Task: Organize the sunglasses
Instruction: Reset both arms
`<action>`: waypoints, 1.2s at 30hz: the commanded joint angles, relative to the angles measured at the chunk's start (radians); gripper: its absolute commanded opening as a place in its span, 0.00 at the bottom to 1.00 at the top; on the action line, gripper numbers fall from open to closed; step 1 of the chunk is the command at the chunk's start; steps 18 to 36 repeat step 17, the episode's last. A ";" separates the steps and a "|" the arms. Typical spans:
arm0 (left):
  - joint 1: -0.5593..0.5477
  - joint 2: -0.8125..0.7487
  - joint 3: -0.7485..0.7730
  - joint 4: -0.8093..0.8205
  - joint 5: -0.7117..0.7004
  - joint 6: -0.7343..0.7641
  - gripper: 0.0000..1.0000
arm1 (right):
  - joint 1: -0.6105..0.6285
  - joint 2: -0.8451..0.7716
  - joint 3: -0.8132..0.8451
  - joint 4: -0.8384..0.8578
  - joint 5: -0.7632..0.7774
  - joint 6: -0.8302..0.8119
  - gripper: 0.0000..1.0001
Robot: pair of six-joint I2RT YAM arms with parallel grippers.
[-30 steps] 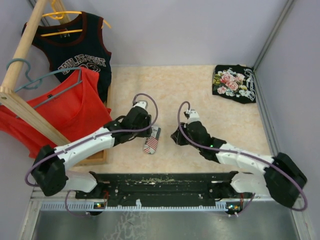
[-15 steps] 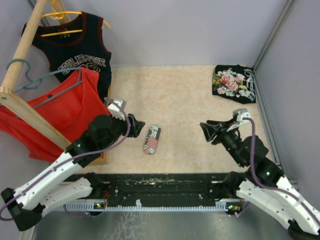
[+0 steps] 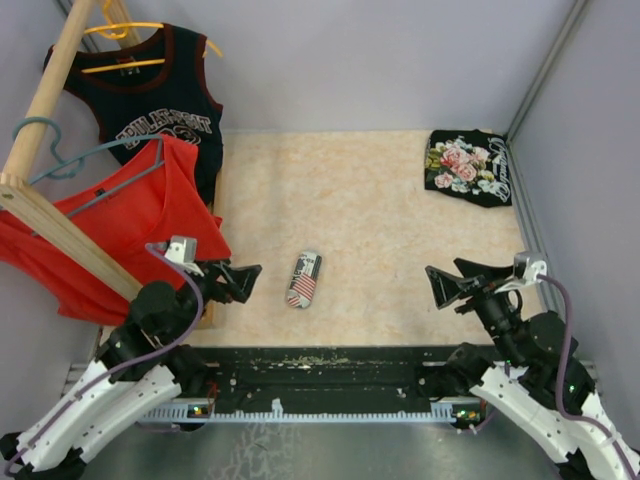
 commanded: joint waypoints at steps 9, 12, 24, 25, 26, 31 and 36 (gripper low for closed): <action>-0.003 -0.069 -0.053 -0.022 0.022 -0.006 1.00 | -0.004 -0.014 -0.002 0.011 0.058 -0.014 0.84; -0.003 -0.071 -0.057 -0.010 0.030 0.011 1.00 | -0.004 -0.014 0.003 0.004 0.058 -0.009 0.86; -0.002 -0.061 -0.050 -0.011 0.026 -0.008 1.00 | -0.004 -0.014 0.011 -0.010 0.069 -0.006 0.87; -0.002 -0.061 -0.050 -0.011 0.026 -0.008 1.00 | -0.004 -0.014 0.011 -0.010 0.069 -0.006 0.87; -0.002 -0.061 -0.050 -0.011 0.026 -0.008 1.00 | -0.004 -0.014 0.011 -0.010 0.069 -0.006 0.87; -0.002 -0.061 -0.050 -0.011 0.026 -0.008 1.00 | -0.004 -0.014 0.011 -0.010 0.069 -0.006 0.87; -0.002 -0.061 -0.050 -0.011 0.026 -0.008 1.00 | -0.004 -0.014 0.011 -0.010 0.069 -0.006 0.87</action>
